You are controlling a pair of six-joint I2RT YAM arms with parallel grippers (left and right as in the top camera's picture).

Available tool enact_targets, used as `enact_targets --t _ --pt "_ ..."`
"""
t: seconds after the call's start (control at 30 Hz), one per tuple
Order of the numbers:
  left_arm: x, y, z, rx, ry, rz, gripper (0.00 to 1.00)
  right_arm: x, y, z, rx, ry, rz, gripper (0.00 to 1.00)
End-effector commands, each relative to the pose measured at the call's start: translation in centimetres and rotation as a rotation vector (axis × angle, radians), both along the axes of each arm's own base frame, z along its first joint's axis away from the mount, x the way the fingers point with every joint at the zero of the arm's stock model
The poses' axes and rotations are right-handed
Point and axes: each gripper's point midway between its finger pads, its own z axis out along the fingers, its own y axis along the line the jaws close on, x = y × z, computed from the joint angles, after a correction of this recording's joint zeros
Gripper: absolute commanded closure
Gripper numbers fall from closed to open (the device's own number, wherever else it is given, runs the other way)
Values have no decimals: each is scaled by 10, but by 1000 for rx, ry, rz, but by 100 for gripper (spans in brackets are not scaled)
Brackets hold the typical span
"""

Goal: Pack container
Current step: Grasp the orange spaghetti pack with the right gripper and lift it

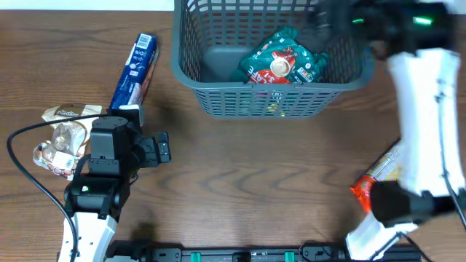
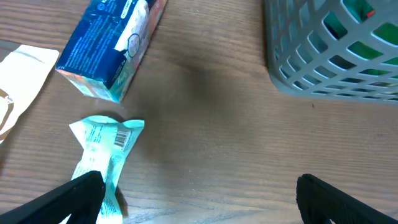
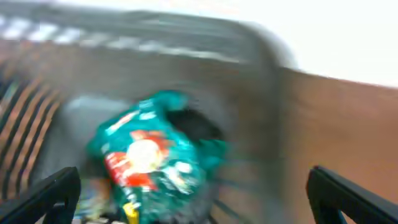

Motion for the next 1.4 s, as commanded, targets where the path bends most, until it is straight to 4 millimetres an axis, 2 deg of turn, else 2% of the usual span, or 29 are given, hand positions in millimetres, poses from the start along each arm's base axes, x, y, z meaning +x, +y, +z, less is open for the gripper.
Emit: enact_targets --t 0.0,0.07,0.17,0.23,0.33,0.47,0.63,0.93,1.13,1.37 --pt "3 -2 9 -13 -20 -5 1 -25 -72 9 141 2 -382 1" --pt "3 -2 9 -13 -20 -5 2 -47 -108 6 199 34 -536 1" --pt "3 -2 9 -13 -20 -5 1 -81 -152 -7 266 101 -757 1" --pt "3 -2 9 -13 -20 -5 1 -105 -173 -19 298 162 -872 1" --pt "3 -2 9 -11 -20 -7 1 -134 -192 -34 312 251 -974 1" --pt "3 -2 9 -7 -21 -11 1 -164 -207 -50 315 354 -1050 1" --pt "3 -2 9 2 -23 -21 1 -181 -214 -84 299 487 -1062 1" --pt "3 -2 9 2 -23 -21 1 -184 -212 -190 272 695 -992 1" --pt "3 -2 9 2 -23 -21 1 -193 -216 -253 261 739 -967 1" --pt "3 -2 9 2 -23 -21 1 -205 -212 -304 266 750 -976 1"
